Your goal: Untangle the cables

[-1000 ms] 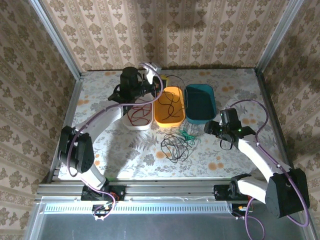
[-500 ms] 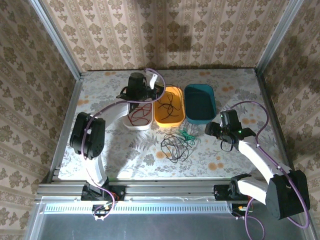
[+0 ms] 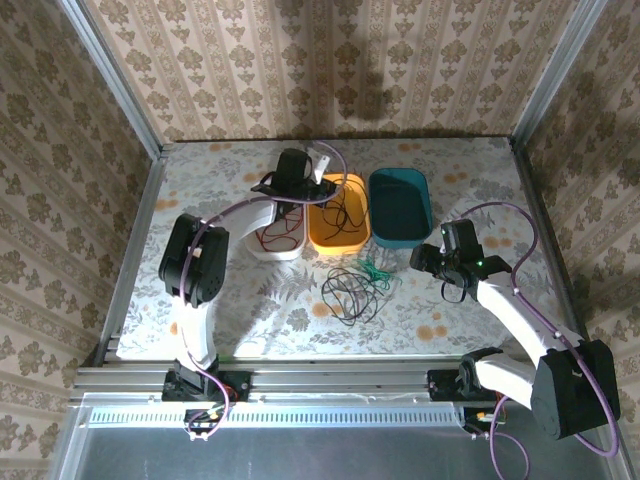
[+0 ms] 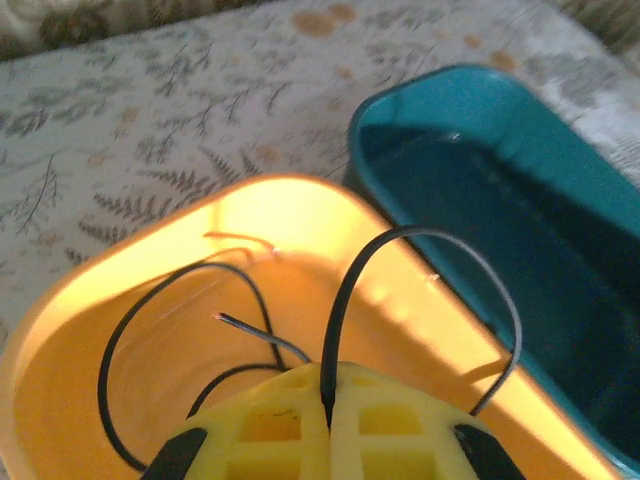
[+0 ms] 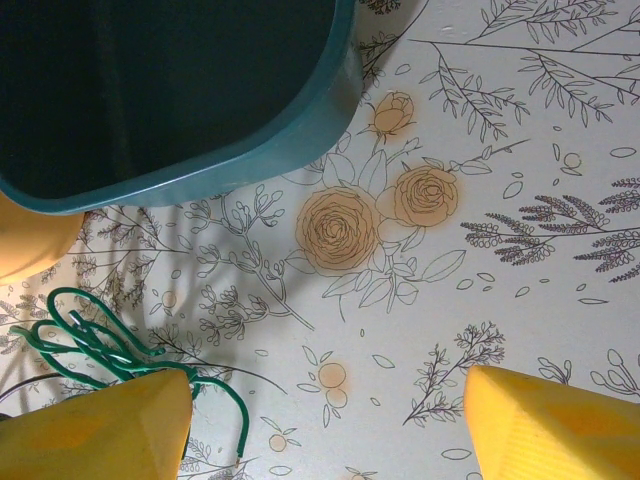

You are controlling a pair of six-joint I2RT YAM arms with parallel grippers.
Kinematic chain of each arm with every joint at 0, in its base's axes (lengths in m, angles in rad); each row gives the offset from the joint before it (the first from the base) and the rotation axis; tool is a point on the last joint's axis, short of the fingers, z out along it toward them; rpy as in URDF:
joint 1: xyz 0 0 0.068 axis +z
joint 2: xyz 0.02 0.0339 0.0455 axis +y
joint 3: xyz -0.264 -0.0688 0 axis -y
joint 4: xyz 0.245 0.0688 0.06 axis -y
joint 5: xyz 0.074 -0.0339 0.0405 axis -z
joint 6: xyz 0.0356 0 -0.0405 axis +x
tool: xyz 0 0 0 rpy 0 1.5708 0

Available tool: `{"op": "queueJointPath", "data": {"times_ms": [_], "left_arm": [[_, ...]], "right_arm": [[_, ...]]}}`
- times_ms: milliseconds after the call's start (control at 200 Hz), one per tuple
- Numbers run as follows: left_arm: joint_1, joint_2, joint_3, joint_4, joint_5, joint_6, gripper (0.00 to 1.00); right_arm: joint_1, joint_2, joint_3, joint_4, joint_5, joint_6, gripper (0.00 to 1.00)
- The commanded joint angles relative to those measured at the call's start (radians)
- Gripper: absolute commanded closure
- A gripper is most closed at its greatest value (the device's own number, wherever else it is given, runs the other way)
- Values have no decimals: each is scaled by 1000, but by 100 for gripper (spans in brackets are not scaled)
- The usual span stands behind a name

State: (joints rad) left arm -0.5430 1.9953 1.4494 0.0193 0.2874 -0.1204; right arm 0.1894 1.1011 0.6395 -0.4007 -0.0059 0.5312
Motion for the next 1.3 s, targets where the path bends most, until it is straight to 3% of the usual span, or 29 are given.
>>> {"op": "queueJointPath", "data": {"times_ms": [0, 190, 270, 385, 580, 685, 820, 975, 1065, 1175, 1295], "left_arm": [[-2, 6, 34, -106, -159, 1, 100], [-5, 11, 49, -155, -175, -12, 100], [-8, 23, 66, -182, -179, -13, 86], [-12, 29, 84, -203, -180, 1, 79], [-37, -14, 122, -185, -175, 87, 47], [-47, -44, 129, -194, -220, 114, 39], [-50, -111, 83, -200, -170, 148, 36], [-62, -253, -77, -290, 201, 308, 36], [-91, -327, -190, -394, 319, 398, 35], [-157, -386, -323, -468, 248, 521, 36], [-200, -360, -374, -439, 110, 498, 40]], "right_arm": [[-4, -17, -1, -18, 25, 1, 27], [-4, -8, -2, -9, 20, 3, 27], [-4, -4, 1, -9, 17, 2, 26], [-4, -9, 2, -9, 18, 4, 27], [-3, -10, 2, -13, 14, 1, 26], [-2, -9, 0, -11, 10, 4, 27], [1, -8, 0, 0, -20, -16, 27], [24, 0, 3, 3, -48, -56, 27], [25, 11, 2, 0, -42, -62, 27], [24, 28, 5, 3, -45, -70, 26], [24, 48, 13, 8, -44, -76, 26]]}}
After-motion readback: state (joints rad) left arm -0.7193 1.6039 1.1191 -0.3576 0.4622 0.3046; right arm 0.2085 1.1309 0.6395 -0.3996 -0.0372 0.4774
